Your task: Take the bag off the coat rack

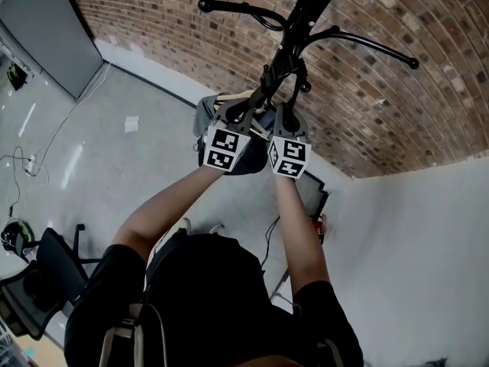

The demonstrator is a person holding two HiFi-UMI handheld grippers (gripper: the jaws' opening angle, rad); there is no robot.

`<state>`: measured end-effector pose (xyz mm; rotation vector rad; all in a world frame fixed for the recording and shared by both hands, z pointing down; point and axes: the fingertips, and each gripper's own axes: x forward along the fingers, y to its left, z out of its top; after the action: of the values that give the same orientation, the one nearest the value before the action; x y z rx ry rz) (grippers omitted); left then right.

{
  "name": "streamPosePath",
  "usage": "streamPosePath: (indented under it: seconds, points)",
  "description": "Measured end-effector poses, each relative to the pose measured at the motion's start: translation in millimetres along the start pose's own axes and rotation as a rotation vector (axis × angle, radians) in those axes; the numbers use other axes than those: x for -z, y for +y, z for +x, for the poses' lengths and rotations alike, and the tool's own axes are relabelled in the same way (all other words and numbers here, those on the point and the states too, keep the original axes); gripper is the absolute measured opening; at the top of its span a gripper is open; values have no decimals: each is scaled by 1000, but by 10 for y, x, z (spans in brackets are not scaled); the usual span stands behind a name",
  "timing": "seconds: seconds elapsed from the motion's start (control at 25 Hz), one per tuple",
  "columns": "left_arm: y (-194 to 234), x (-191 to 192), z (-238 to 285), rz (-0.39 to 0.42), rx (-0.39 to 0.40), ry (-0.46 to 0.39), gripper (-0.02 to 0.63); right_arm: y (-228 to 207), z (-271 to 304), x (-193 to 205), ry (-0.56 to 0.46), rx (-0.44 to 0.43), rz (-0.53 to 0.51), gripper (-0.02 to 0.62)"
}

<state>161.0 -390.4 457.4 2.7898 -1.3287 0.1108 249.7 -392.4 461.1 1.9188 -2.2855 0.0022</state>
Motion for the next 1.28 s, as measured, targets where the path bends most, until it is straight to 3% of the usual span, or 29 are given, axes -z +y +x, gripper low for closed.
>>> streamPosePath:
  seconds: [0.24,0.44,0.76,1.28]
  points:
    - [69,-96,-86,38,-7,-19,21,-44,-114,-135,-25,12,22,20]
    - [53,-324,-220,117,-43,-103,20,-80,-218,-263,-45,20,25,19]
    - [104,-546,-304,39,-47,-147,20,-101,-339,-492,-82,35,27,18]
    - [117,-895,-577,-1,-48,-237,20,-190,-601,-857,-147,74,42,18]
